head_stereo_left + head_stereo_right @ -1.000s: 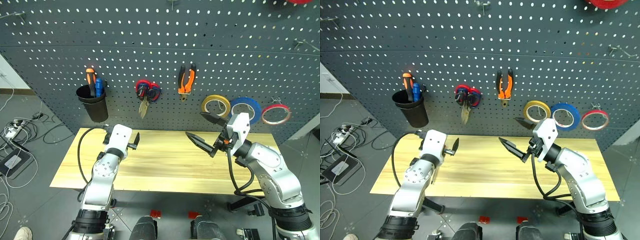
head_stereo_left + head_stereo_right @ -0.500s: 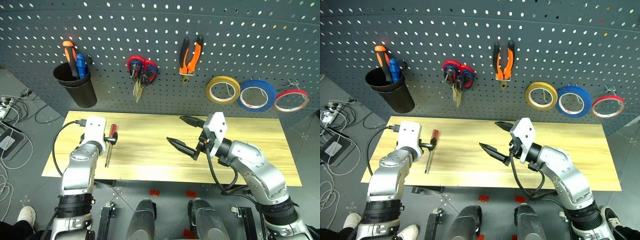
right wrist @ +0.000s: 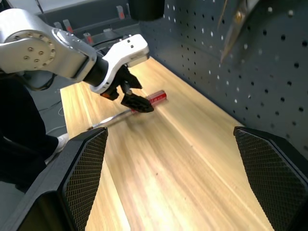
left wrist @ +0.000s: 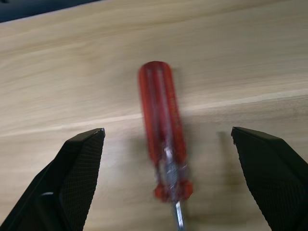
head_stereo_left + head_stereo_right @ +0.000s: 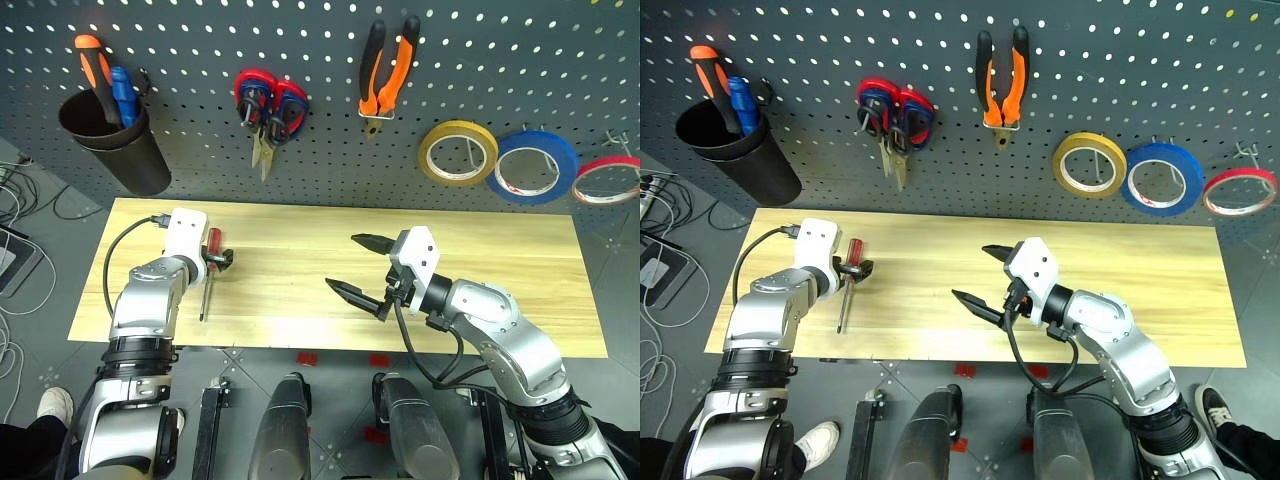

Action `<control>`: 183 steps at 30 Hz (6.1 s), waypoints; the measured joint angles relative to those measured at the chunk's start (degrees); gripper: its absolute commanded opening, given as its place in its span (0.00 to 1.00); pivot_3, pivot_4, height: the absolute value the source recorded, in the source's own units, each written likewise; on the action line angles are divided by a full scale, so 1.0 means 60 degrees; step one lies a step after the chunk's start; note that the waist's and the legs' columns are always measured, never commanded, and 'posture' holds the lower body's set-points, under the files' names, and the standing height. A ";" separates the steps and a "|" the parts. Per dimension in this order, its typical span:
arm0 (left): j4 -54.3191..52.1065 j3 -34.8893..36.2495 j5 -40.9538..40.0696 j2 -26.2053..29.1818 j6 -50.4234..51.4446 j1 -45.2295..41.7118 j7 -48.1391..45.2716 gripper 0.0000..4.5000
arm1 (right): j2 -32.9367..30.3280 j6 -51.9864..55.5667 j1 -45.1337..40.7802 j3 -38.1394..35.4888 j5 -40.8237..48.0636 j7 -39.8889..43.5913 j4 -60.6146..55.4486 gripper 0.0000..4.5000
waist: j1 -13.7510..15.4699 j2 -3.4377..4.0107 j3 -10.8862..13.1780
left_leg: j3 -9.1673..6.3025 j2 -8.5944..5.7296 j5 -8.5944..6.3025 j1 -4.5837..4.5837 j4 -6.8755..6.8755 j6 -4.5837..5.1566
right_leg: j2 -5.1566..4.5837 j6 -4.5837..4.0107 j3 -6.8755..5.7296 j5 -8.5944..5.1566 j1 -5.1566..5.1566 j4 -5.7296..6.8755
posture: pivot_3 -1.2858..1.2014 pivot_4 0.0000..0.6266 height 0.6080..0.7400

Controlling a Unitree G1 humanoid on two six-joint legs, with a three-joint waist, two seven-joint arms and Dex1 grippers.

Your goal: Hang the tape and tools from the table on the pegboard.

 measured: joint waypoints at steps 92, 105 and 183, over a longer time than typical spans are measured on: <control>-0.1538 -0.0017 0.1353 -0.0908 -0.5892 -0.2532 0.2945 0.20 | 0.1525 -0.1526 -0.0684 -0.1690 0.1464 -0.0183 0.0539 1.00 | 0.0538 -0.0083 -0.2651 | 0.0024 -0.0039 0.0032 0.0005 -0.0041 -0.0056 | -0.0012 0.0001 -0.0028 0.0002 0.0043 -0.0077 | 0.55 0.16 1.00; -0.0533 0.0600 0.1189 -0.0711 -0.6269 -0.2556 0.3329 0.20 | 0.1345 -0.1432 -0.0686 -0.1700 0.1480 -0.0269 0.0553 1.00 | 0.0477 -0.0082 -0.2650 | 0.0016 -0.0039 0.0030 0.0015 -0.0039 -0.0051 | -0.0011 0.0001 -0.0030 0.0001 0.0049 -0.0067 | 0.55 0.21 1.00; -0.4769 -0.0014 -0.0135 -0.1709 -0.4251 0.0469 0.2454 1.00 | 0.0139 -0.1084 0.0524 -0.2054 0.0993 -0.0843 0.0219 1.00 | 0.0333 -0.0050 -0.2617 | -0.0002 -0.0037 0.0002 0.0028 -0.0037 -0.0002 | -0.0006 0.0000 -0.0001 0.0001 0.0079 -0.0082 | 0.56 0.27 1.00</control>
